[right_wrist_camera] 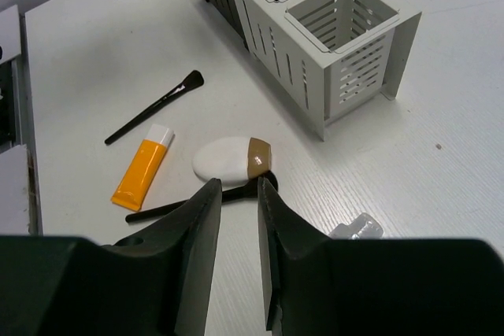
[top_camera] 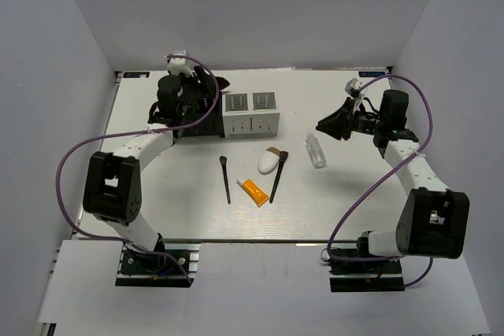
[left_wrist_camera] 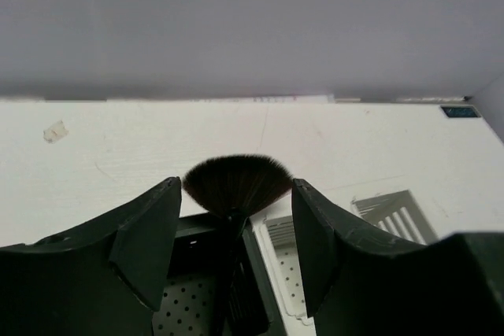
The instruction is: Organize the makeup
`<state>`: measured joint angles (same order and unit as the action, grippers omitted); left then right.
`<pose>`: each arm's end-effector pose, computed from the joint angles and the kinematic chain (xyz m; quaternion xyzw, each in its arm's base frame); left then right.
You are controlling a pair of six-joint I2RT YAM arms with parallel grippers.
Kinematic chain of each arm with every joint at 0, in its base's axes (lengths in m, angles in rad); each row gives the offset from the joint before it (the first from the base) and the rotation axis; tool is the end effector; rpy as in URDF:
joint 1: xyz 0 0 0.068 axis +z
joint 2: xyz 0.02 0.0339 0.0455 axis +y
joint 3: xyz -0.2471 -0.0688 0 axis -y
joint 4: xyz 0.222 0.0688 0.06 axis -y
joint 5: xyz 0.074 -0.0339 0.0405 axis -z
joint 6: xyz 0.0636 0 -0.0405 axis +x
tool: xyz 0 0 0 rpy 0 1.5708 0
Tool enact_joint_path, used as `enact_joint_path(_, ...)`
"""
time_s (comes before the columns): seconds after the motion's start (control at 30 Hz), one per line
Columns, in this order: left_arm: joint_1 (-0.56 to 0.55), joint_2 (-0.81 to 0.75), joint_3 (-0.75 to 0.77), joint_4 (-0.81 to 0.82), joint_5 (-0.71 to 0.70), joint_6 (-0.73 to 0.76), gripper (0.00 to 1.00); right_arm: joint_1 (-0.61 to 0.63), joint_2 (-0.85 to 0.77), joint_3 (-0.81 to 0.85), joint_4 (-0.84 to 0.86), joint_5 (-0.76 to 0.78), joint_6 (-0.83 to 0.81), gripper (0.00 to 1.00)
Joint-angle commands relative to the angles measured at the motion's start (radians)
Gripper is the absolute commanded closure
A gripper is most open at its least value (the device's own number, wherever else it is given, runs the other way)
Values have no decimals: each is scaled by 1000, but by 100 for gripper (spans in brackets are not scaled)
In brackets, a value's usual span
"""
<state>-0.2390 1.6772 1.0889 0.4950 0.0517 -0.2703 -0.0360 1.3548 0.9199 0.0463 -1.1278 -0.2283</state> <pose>0.3890 -0.0982 0.2731 0.0058 0.7392 -0.1881 0.6466 0.2892 0.0471 0.2774 -0.3639 0.6699 0.3779 0.5254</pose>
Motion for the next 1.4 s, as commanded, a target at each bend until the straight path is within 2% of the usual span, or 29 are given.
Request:
enact_joint_path(0.0, -6, -146, 37, -59, -4, 20, 33, 5, -23, 20, -43, -15, -70, 68)
enact_joint_path(0.03, -6, -169, 63, -141, 5, 20, 37, 5, -23, 22, -92, -15, -89, 68)
enact_joint_path(0.07, -6, -215, 75, -180, 38, 17, 49, 10, -22, 28, -112, -15, -107, 68)
enact_joint_path(0.17, -6, -295, 103, -375, 147, -21, 70, 19, -10, 48, -216, 8, -170, 72)
enact_joint_path(0.2, -17, -312, 104, -427, 174, -53, 81, 28, -3, 53, -239, 25, -184, 74)
enact_joint_path(0.23, -17, -326, 103, -546, 187, -67, 87, 34, 1, 56, -272, 81, -181, 79)
enact_joint_path(0.27, -32, -344, 106, -676, 191, -88, 96, 33, 16, 65, -284, 133, -172, 90)
enact_joint_path(0.3, -58, -350, 114, -737, 185, -104, 97, 63, 26, 71, -298, 155, -172, 96)
enact_joint_path(0.33, -71, -353, 106, -789, 172, -124, 98, 67, 35, 76, -312, 180, -171, 100)
enact_joint_path(0.4, -100, -373, 77, -870, 151, -171, 92, 74, 56, 86, -332, 235, -161, 99)
enact_joint_path(0.57, -230, -360, 28, -973, 64, -260, 83, 94, 76, 92, -310, 310, -126, 65)
enact_joint_path(0.6, -249, -332, 32, -1030, -2, -297, 83, 94, 76, 97, -310, 335, -123, 57)
enact_joint_path(0.63, -267, -314, 37, -1059, -38, -314, 80, 99, 75, 97, -306, 353, -109, 43)
enact_joint_path(0.67, -296, -298, 32, -1082, -79, -334, 77, 99, 75, 96, -298, 367, -108, 41)
enact_joint_path(0.7, -309, -278, 26, -1108, -132, -372, 73, 100, 72, 93, -298, 379, -109, 40)
enact_joint_path(0.73, -330, -271, 14, -1106, -147, -385, 66, 99, 64, 89, -296, 387, -109, 38)
enact_joint_path(0.83, -350, -246, -49, -1070, -194, -423, 52, 100, 56, 74, -301, 405, -109, 38)
enact_joint_path(1.07, -404, -136, -93, -1038, -312, -490, 50, 97, 40, 40, -301, 415, -108, 38)
enact_joint_path(1.37, -404, 35, -32, -1029, -386, -495, 49, 96, 44, 43, -301, 415, -106, 38)
